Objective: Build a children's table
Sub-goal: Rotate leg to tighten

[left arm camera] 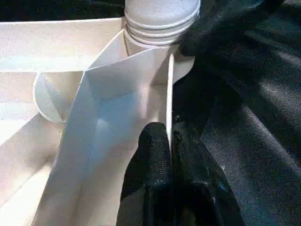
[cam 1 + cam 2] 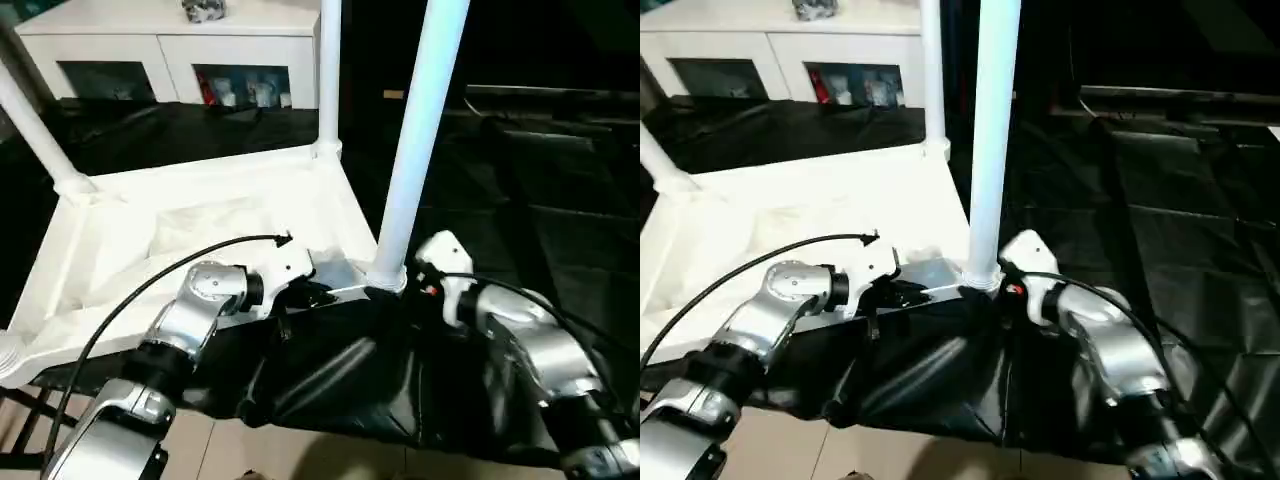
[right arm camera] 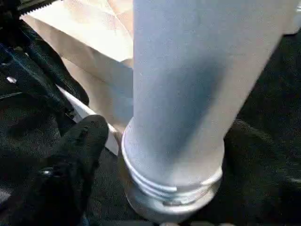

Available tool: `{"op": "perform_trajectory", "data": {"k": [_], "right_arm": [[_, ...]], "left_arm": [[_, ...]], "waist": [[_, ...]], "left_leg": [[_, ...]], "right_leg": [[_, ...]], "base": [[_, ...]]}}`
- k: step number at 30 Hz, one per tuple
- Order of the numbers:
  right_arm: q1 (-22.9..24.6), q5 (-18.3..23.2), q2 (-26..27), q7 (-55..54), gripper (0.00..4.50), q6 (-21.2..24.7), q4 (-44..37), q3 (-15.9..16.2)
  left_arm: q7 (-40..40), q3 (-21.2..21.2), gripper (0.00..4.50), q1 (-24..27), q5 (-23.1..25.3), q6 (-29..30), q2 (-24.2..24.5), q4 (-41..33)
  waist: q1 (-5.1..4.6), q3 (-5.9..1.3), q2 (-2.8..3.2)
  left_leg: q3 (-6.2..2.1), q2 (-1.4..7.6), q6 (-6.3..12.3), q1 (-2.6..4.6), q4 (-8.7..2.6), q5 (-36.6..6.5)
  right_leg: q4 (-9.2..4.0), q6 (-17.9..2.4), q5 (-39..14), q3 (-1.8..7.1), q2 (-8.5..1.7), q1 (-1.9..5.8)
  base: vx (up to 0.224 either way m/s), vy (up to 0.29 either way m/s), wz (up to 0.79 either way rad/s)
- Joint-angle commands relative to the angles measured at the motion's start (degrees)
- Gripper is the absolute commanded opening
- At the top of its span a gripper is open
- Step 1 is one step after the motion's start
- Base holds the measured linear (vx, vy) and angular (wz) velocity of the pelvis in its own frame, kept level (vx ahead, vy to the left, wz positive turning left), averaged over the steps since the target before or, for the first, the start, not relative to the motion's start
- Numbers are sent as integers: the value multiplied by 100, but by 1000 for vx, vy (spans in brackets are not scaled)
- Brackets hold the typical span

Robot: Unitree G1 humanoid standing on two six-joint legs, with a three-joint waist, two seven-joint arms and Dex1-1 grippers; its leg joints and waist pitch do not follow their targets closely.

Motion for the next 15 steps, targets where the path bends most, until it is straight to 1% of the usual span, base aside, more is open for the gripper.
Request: {"op": "perform_trajectory", "data": {"k": [1, 2, 3, 4, 6, 7, 8, 10, 11, 13, 14, 15], "right_arm": [[-128, -36, 62, 28, 389, -159, 199, 56], [-128, -36, 62, 28, 381, -159, 199, 56], [-229, -110, 113, 28, 369, -318, 407, 83], [-278, -128, 129, 56, 357, -361, 491, 100], [-310, -150, 136, 70, 337, -398, 544, 118], [-403, -179, 161, 111, 331, -466, 671, 145], [-478, -194, 185, 139, 324, -516, 767, 157], [-533, -208, 193, 158, 301, -568, 831, 159], [-561, -215, 193, 184, 292, -595, 864, 165], [-574, -226, 187, 216, 281, -624, 891, 174], [-585, -238, 184, 232, 276, -654, 914, 177], [-606, -248, 181, 274, 274, -686, 957, 188]], "left_arm": [[47, 94, 0, 272, -92, 182, 88, 145], [47, 94, 0, 272, -92, 182, 88, 145], [23, 77, 0, 302, -95, 222, 112, 74], [18, 69, 0, 314, -93, 252, 124, 37], [11, 64, 0, 324, -90, 279, 135, 6], [3, 57, 0, 337, -81, 331, 167, -51], [-1, 52, 0, 342, -76, 360, 194, -83], [-19, 47, 0, 353, -81, 369, 217, -102], [-34, 47, 0, 360, -88, 374, 232, -111], [-46, 48, 0, 365, -95, 385, 239, -117], [-49, 48, 0, 369, -97, 389, 245, -120], [-57, 45, 0, 377, -94, 395, 265, -116]], "waist": [[64, -387, -157], [64, -378, -162], [65, -378, -142], [60, -377, -145], [57, -365, -142], [57, -369, -124], [52, -366, -126], [54, -369, -117], [60, -377, -115], [57, -379, -127], [55, -376, -138], [57, -374, -132]], "left_leg": [[-84, 252, 590, -7, -354, -317], [-79, 250, 640, -16, -351, -321], [-80, 252, 638, -11, -352, -387], [-83, 256, 622, -15, -357, -418], [-78, 262, 583, 0, -366, -534], [-85, 270, 550, 7, -370, -564], [-82, 268, 539, 7, -375, -576], [-76, 270, 532, 14, -368, -577], [-78, 269, 546, 12, -365, -509], [-76, 263, 574, 5, -358, -474], [-72, 258, 592, 1, -357, -487], [-75, 261, 591, 2, -360, -500]], "right_leg": [[-313, -1708, 80, 160, -366, 304], [-312, -1735, 155, 156, -363, 299], [-316, -1751, 80, 150, -370, 299], [-316, -1758, 27, 145, -372, 301], [-338, -1759, -141, 150, -369, 294], [-327, -1764, -184, 146, -368, 294], [-332, -1763, -188, 142, -358, 294], [-330, -1780, -130, 150, -360, 291], [-310, -1796, 3, 149, -355, 300], [-300, -1820, 107, 147, -358, 307], [-308, -1826, 90, 146, -356, 310], [-308, -1824, 52, 144, -359, 309]], "base": [[0, 0, 0], [0, 0, 0], [0, 0, 0], [0, 0, 0], [0, 0, 0], [0, 0, 0], [0, 0, 0], [0, 0, 0], [0, 0, 0], [0, 0, 0], [0, 0, 0], [0, 0, 0]]}}
